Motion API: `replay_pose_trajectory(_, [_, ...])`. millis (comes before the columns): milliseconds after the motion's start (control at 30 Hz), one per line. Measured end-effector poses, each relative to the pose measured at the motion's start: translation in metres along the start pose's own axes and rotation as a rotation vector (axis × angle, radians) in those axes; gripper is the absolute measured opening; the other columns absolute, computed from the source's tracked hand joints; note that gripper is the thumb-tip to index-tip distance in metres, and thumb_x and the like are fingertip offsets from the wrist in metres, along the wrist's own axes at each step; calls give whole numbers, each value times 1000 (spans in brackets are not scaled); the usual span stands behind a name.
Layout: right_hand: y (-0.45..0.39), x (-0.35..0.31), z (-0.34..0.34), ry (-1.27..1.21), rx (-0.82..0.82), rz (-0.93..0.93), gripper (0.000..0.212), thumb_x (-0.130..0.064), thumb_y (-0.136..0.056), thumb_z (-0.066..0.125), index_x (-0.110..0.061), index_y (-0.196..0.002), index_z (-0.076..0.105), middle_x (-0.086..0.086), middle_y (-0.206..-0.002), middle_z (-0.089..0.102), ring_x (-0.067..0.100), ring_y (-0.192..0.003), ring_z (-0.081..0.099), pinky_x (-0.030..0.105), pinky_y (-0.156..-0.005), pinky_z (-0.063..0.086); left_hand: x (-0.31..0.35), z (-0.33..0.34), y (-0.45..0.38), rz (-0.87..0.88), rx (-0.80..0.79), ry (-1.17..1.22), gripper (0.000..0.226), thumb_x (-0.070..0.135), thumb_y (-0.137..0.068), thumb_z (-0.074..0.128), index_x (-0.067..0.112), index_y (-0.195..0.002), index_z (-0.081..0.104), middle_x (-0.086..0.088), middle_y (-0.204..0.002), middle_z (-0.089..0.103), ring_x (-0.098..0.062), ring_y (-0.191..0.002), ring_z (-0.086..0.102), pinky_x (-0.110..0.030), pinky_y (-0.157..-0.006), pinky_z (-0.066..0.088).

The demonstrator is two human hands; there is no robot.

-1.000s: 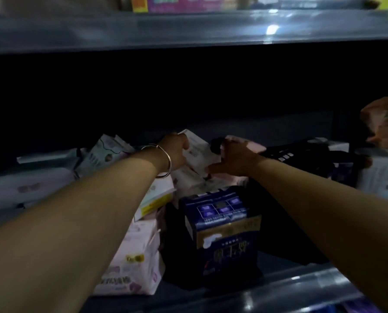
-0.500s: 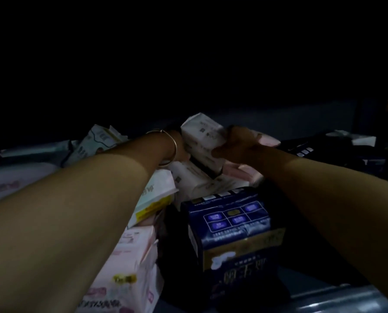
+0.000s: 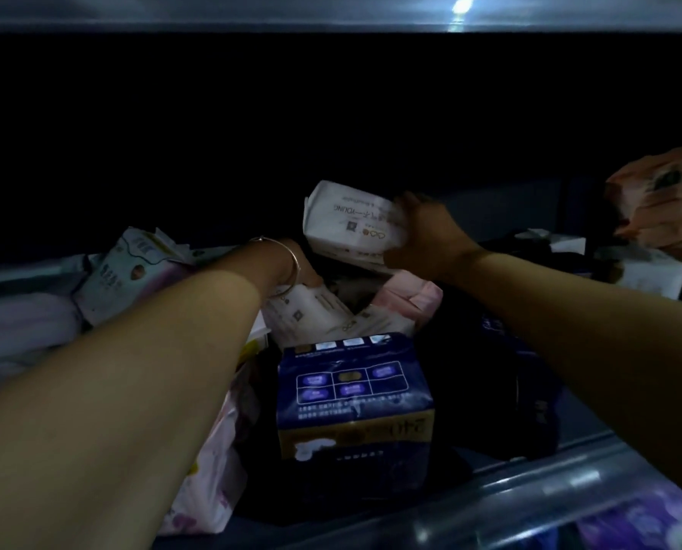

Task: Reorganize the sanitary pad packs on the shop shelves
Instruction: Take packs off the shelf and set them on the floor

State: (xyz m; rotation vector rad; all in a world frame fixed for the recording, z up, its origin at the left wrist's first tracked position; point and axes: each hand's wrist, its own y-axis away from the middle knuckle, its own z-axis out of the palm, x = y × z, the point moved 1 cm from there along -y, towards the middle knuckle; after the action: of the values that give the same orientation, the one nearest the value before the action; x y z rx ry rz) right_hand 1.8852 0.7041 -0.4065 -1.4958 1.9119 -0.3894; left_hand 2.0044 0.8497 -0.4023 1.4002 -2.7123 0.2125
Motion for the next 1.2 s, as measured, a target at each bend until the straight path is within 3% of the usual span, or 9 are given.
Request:
replay_pose_trajectory(100, [2, 0, 4, 41, 4, -14, 73, -15, -69, 77, -4, -132, 41, 15, -133, 45, 30, -122, 44, 37, -101, 42, -1, 5, 3, 15, -48, 115, 63, 36, -83, 67, 6, -135, 46, -14, -131, 53, -29, -116, 53, -31, -93, 44])
replay_pose_trajectory(200, [2, 1, 6, 57, 21, -17, 73, -16, -69, 76, -4, -132, 41, 15, -133, 45, 31, -124, 42, 40, -102, 41, 0, 6, 5, 6, 49, 204, 70, 30, -75, 76, 7, -134, 46, -16, -131, 54, -29, -114, 54, -35, -94, 47])
replay_pose_trajectory(367, [4, 2, -2, 98, 63, -9, 71, -20, -73, 74, -5, -133, 40, 15, -134, 44, 31, -124, 41, 39, -102, 39, 5, -8, 11, -93, 280, 380, 96, 24, -76, 76, 8, -148, 15, -18, -153, 16, -35, -138, 26, -41, -106, 32])
replay_pose_trajectory(567, [17, 2, -30, 109, 80, 31, 74, -24, -75, 74, -3, -136, 37, 17, -136, 43, 32, -126, 41, 37, -101, 39, 8, -27, 26, 24, 345, 448, 85, 18, -70, 81, 8, -141, 37, -13, -143, 41, -32, -128, 43, -37, -100, 41])
replay_pose_trajectory(700, [37, -3, -56, 79, 79, 64, 74, -26, -76, 74, -6, -137, 37, 14, -137, 43, 30, -125, 44, 38, -101, 42, 20, -42, 57, 121, 413, 357, 78, 10, -69, 80, 10, -137, 41, -12, -138, 47, -28, -124, 47, -28, -95, 40])
replay_pose_trajectory(800, [60, -9, -82, 92, 108, 38, 69, -24, -73, 75, -1, -130, 43, 18, -130, 47, 34, -118, 47, 39, -94, 45, 33, -53, 88, 195, 469, 224, 83, 9, -68, 80, 14, -139, 38, -13, -142, 38, -29, -126, 44, -27, -98, 38])
replay_pose_trajectory(933, [98, -17, -112, 153, 98, 22, 66, -26, -70, 76, -2, -125, 47, 18, -125, 49, 34, -115, 46, 37, -92, 41, 48, -60, 132, 196, 530, 85, 87, 7, -69, 78, 8, -142, 30, -20, -147, 18, -40, -119, 47, -39, -103, 40])
replay_pose_trajectory(1033, [130, -22, -131, 146, 101, 10, 65, -25, -71, 74, -5, -126, 47, 16, -122, 50, 31, -113, 46, 33, -89, 39, 54, -60, 168, 249, 591, -8, 74, 13, -70, 78, 2, -133, 41, -21, -142, 26, -40, -117, 47, -42, -102, 38])
replay_pose_trajectory(1200, [186, -34, -160, 159, 99, 5, 68, -26, -71, 74, -5, -128, 45, 15, -124, 48, 31, -112, 45, 28, -81, 34, 59, -60, 238, 274, 672, -200, 75, 34, -70, 79, 8, -128, 41, -18, -126, 45, -36, -116, 44, -42, -95, 30])
